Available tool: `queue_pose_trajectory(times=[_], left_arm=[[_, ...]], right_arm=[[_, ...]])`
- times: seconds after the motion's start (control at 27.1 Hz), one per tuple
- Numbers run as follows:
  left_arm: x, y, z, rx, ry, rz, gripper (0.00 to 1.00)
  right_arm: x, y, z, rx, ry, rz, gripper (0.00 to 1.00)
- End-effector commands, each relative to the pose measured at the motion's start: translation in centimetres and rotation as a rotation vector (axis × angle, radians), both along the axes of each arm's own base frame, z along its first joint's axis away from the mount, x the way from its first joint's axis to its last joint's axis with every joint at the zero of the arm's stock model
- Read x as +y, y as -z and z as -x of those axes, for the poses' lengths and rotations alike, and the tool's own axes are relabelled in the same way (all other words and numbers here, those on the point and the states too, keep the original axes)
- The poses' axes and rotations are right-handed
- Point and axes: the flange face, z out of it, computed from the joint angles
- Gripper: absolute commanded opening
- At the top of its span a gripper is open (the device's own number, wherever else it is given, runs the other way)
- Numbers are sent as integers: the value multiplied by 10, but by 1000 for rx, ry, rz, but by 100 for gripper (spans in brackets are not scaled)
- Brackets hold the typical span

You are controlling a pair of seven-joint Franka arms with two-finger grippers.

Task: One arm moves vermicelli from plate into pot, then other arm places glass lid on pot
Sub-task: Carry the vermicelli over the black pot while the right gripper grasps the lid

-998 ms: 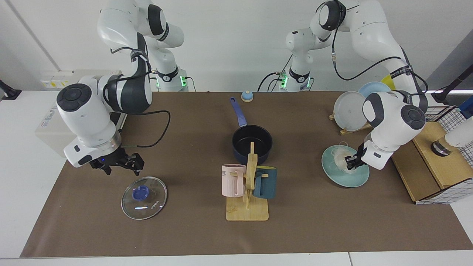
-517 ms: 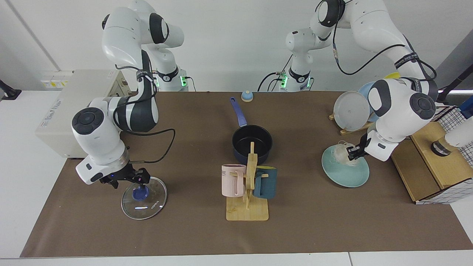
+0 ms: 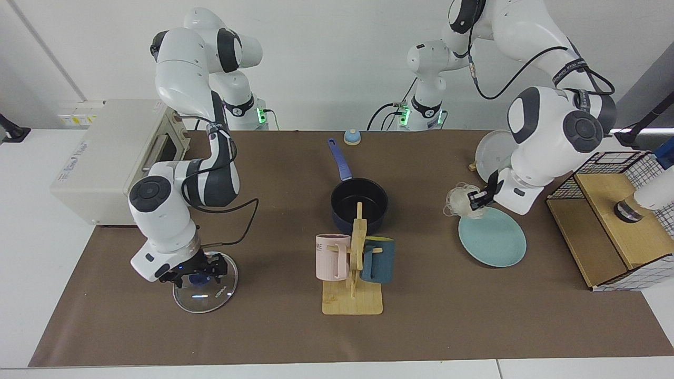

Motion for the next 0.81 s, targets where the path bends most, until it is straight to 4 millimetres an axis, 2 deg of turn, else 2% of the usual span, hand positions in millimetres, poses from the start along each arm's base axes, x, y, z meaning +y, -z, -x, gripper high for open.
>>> queue_pose_trajectory(times=[0.0,0.18,0.26,0.37,0.44,0.59,0.78], left_arm=[[-63,-18,18,32,-33,7,0],[-123,-26,38,43,-83,25,0],[-140,-25,46,58,-85,29,0],[-163,-29,56,64,-75,53,0],[-172,-24,59,60,-101,53,0],[-204,-5,65,1,-145,92,0],[-218,19,68,-44,-157,114,0]], right_arm=[[-4,14,2,-24,-57,9,99],[-12,22,3,-39,-115,20,99],[-20,22,3,-38,-122,24,99],[-14,23,4,-35,-129,22,99],[-13,24,5,-38,-127,20,99],[-15,27,8,-32,-120,19,99],[-13,29,10,-25,-116,15,99]])
